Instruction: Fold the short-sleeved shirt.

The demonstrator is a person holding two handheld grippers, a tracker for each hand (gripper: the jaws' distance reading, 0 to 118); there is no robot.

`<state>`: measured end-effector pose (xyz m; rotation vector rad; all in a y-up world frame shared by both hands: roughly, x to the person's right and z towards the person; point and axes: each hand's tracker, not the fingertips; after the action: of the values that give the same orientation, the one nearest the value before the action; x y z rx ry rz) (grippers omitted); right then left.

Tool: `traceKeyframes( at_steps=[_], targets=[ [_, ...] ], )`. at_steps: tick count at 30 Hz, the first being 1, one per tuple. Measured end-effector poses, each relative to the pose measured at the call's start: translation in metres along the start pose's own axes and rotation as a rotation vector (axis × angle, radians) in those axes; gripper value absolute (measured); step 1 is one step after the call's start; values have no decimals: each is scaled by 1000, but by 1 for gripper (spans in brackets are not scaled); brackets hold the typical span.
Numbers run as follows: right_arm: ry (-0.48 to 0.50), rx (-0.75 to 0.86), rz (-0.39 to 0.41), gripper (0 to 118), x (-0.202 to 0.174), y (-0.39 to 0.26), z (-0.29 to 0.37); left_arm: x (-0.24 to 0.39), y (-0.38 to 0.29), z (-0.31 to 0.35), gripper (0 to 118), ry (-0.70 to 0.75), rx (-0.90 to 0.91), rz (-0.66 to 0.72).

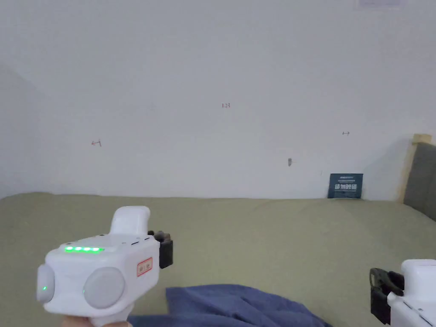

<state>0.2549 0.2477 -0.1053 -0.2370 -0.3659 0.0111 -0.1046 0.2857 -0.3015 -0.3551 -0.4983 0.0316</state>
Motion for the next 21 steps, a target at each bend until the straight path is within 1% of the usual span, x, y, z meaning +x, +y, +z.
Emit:
traceKeyframes(
  at_steps=[1, 3, 4, 6, 9, 15, 18, 21],
  targets=[
    [6, 3, 1, 0, -2, -1, -1, -13, -11, 17, 0, 63, 54, 19],
    [9, 1, -1, 0, -7, -4, -1, -32, -31, 43, 0, 127, 97, 49],
    [10, -6, -6, 0, -9, -6, -1, -39, -40, 56, 0, 140, 104, 67],
    [17, -18, -12, 0, -12, -9, -2, -50, -54, 67, 0, 173, 63, 105],
    [19, -21, -8, 0, -19, -12, -1, -62, -67, 70, 0, 165, 51, 126],
    [27, -24, -2, 0, -24, -12, -8, -54, -62, 58, 0, 148, 25, 42],
    [25, -27, 3, 0, -22, -11, -12, -60, -48, 36, 0, 122, 12, 34],
    [22, -28, 9, 0, -18, -12, -17, -69, -25, 0, 0, 119, -71, 36]
  ],
)
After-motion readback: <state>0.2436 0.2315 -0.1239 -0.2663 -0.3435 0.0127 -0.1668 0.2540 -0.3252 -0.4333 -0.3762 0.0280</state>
